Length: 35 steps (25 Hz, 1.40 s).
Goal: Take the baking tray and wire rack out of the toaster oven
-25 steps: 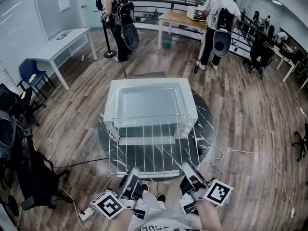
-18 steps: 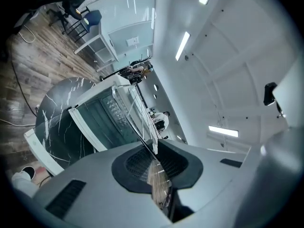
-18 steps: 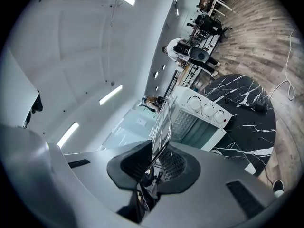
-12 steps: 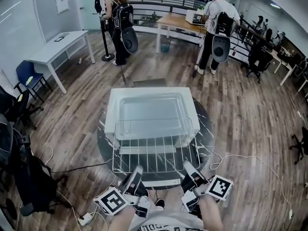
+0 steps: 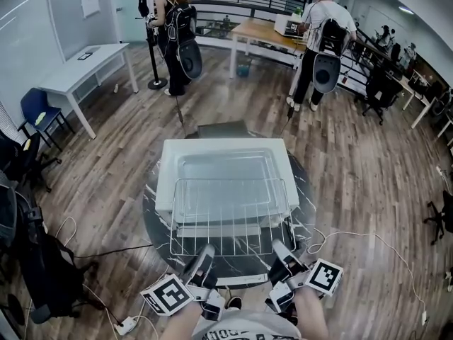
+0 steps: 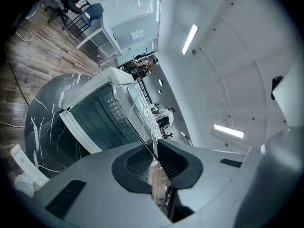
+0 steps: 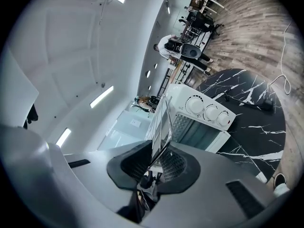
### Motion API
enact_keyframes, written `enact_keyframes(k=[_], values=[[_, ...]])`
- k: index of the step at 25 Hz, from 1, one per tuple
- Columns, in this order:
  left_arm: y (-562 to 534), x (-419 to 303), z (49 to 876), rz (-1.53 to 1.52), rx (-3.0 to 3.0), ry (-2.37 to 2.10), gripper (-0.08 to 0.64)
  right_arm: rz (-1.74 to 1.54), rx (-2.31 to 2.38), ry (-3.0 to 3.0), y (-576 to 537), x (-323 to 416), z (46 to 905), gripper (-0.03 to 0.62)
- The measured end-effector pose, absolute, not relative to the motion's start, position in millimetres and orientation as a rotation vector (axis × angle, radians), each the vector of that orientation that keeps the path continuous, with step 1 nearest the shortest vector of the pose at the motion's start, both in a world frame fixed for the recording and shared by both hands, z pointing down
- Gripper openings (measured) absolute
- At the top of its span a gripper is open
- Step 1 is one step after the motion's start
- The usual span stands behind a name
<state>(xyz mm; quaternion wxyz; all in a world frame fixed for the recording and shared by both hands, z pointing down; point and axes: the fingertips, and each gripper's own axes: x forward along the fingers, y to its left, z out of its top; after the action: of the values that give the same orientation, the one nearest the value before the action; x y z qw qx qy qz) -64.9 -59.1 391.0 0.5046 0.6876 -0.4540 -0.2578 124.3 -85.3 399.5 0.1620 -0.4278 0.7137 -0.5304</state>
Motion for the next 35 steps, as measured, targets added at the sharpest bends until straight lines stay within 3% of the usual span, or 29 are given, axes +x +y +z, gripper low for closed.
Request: enact_keyframes(k=[35], values=[[-129, -87, 402, -0.636, 1.634, -1.066, 0.026, -1.544, -1.243, 2.018, -157, 101, 408, 0.04]])
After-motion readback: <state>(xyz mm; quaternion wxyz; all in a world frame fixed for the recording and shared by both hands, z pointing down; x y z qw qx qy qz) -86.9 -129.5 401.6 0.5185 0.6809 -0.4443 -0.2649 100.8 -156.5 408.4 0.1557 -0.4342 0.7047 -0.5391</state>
